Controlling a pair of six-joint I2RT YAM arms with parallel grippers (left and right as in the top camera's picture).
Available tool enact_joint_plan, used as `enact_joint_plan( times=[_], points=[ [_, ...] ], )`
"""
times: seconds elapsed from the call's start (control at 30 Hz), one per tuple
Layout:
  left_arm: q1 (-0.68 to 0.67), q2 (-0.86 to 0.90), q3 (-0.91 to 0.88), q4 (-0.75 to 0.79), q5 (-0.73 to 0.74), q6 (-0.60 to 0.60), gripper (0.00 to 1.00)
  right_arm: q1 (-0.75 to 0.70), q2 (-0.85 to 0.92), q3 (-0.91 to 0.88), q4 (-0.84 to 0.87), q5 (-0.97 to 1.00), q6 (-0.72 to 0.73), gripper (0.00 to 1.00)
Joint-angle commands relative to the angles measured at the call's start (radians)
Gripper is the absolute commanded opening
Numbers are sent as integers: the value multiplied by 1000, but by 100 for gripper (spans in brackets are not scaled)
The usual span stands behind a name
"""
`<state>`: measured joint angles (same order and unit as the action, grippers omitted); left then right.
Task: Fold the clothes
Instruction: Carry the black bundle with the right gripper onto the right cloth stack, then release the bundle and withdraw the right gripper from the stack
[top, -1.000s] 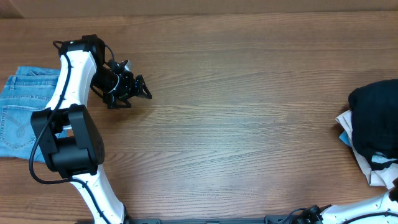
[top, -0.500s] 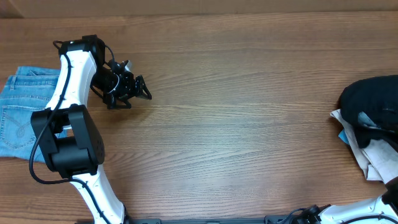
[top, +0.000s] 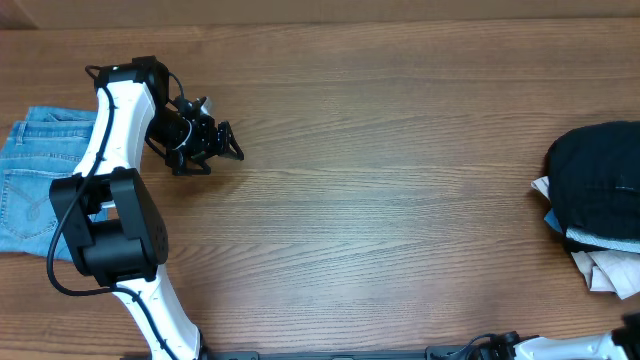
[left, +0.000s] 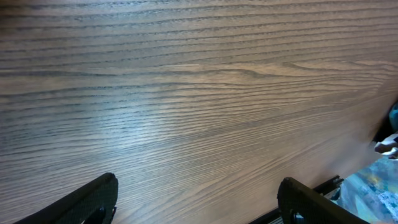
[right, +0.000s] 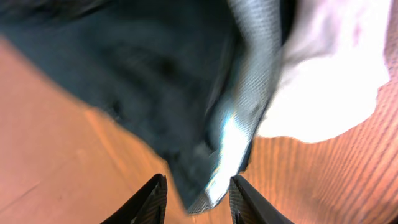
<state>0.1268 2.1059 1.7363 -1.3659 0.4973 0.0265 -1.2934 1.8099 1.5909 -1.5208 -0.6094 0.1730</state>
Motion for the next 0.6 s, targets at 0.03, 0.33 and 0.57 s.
enact_joint_plan(
  times=[0.03,0.33,0.57],
  points=[
    [4,7,11,-1,-10,19,85,39,-158,127,10,-274,-159,41],
    [4,7,11,-3,-10,19,85,385,-97,130,404,-229,-253,22],
    [4,7,11,-3,-11,19,85,294,160,130,466,-169,-260,22]
  ],
)
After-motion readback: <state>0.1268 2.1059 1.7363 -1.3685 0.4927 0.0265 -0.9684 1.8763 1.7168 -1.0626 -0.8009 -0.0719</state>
